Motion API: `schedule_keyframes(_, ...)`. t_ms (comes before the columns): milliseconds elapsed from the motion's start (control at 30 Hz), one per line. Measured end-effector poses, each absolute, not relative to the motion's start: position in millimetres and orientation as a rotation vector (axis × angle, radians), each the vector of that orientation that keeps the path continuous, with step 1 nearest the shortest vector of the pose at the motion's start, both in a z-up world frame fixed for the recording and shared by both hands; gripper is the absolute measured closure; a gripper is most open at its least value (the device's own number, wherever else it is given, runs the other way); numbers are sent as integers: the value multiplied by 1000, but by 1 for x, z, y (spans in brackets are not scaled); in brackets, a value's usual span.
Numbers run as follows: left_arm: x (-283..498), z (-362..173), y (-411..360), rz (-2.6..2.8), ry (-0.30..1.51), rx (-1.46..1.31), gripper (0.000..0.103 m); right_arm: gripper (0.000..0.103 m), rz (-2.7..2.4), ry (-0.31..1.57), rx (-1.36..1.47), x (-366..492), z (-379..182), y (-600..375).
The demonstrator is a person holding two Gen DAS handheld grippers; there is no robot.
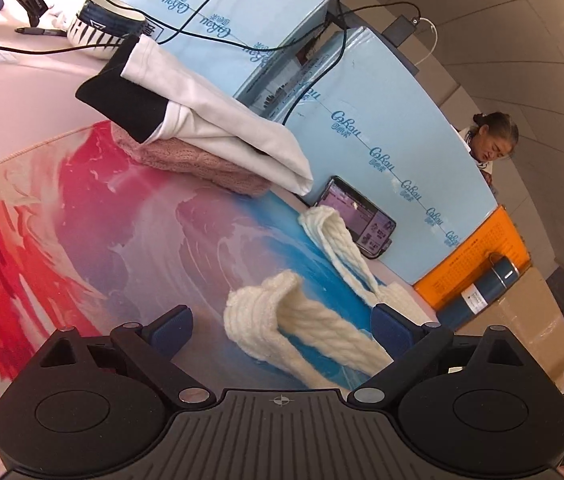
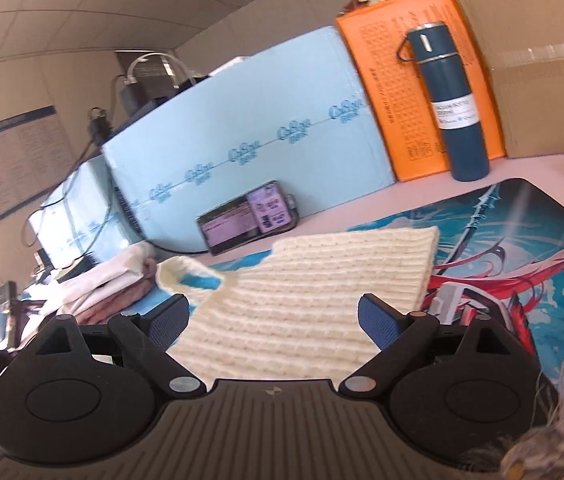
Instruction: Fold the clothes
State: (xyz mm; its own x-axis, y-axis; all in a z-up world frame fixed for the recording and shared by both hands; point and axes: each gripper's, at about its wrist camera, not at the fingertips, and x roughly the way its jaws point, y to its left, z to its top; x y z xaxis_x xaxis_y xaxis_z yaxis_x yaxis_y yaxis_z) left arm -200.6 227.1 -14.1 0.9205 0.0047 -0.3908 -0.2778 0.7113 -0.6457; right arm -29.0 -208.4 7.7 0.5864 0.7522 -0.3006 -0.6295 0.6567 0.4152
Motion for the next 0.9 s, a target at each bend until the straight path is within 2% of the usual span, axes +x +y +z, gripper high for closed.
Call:
schedule_keyframes(233,-164,-11,208,170,403,-700,6,11,1201,470,-61,-110,8,-205)
schedule_keyframes(333,-158,-11,210,192,407,-692,9,11,1209,506,-199,-128,-1,-192)
schedule_keyframes(433,-159,-13,218,210,414,-684,40,14,1185,529,-242,-132,-12,-190)
schedule_keyframes(467,-160,-15,222,212,417,-687,57,15,1181,524,-247,-132,-13,-191)
schedule_keyframes(500,-160,-16,226,214,420,-689,72,21,1178,518,-252,-131,-14,-192)
schedule_keyframes(567,-161,-17,232,219,421,-683,81,40,1160,506,-254,-128,-15,-195)
schedule_keyframes(600,-162,-15,232,211,407,-672,87,55,1146,500,-251,-125,-16,-196)
schedule_keyframes(633,-162,-12,232,204,392,-661,88,65,1144,499,-239,-122,-16,-199)
schedule_keyframes(667,-163,-10,233,197,377,-651,89,69,1150,504,-206,-118,-15,-203)
schedule_keyframes(733,-163,-2,231,171,334,-618,90,85,1182,506,-127,-115,-12,-213)
schedule_keyframes(900,-153,47,196,-20,146,-429,90,86,1210,500,-83,-124,-10,-221)
